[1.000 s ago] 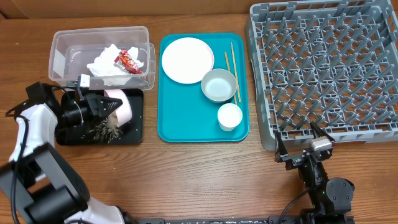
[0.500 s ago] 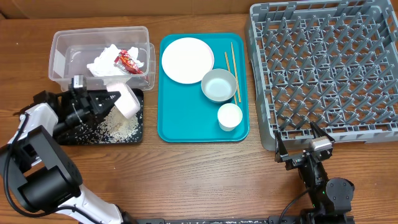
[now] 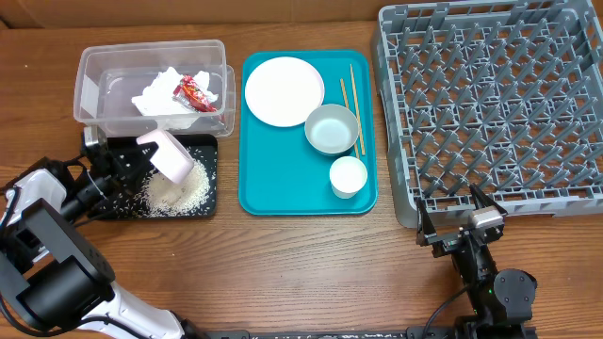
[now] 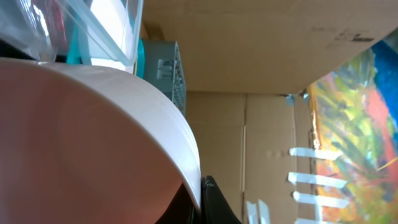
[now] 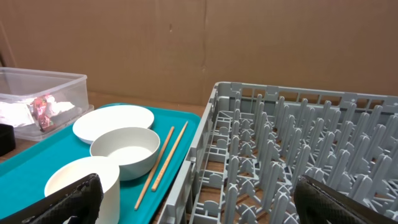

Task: Sort waste into correct bins and load items into the dishwasher
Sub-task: 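Lift the pink bowl over the black tray and tip out the rice, then carry the emptied pink bowl back and set it on the teal tray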

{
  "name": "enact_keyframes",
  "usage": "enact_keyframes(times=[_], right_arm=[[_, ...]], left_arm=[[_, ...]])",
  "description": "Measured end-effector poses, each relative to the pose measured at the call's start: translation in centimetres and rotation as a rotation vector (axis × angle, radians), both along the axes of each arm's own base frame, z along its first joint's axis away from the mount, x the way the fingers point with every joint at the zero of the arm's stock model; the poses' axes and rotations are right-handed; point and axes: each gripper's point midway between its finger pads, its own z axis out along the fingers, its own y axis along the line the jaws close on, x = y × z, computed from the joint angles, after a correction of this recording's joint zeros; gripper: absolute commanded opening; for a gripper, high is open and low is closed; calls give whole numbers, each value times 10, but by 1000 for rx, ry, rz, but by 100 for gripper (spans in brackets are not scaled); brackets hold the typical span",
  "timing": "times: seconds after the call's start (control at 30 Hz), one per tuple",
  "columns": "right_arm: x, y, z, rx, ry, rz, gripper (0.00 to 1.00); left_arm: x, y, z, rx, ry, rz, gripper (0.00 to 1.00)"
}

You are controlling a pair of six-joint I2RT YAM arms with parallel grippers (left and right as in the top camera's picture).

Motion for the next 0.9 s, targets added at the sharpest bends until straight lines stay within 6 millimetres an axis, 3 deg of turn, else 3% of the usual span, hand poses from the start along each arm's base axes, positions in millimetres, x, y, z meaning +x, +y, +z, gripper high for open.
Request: enact_keyframes(times=[0.33,0.43,0.53,0.67,0.73,0.8,0.83,0.9], right_arm=[[0,0,0,0,0,0,100],[0,0,0,0,0,0,100],[0,0,0,0,0,0,100],[0,0,0,0,0,0,100],[0,0,0,0,0,0,100],[0,0,0,0,0,0,100],[0,0,0,0,0,0,100],[0,0,0,0,0,0,100]], left_arm=[[-5,-5,5,-47,57,-2,4],[-7,-10,15,-26,70,-24,4],[-6,-25,36,101,15,-97,4],[-4,-61,74,338,-122,-234,4],[-7,-91,93,466,-204,-328,4],[-10,-116,97,557,-244,-402,4],[-10,-138,93,647,-251,-468,4],[-9,-160,79,742,-223,-527,4]])
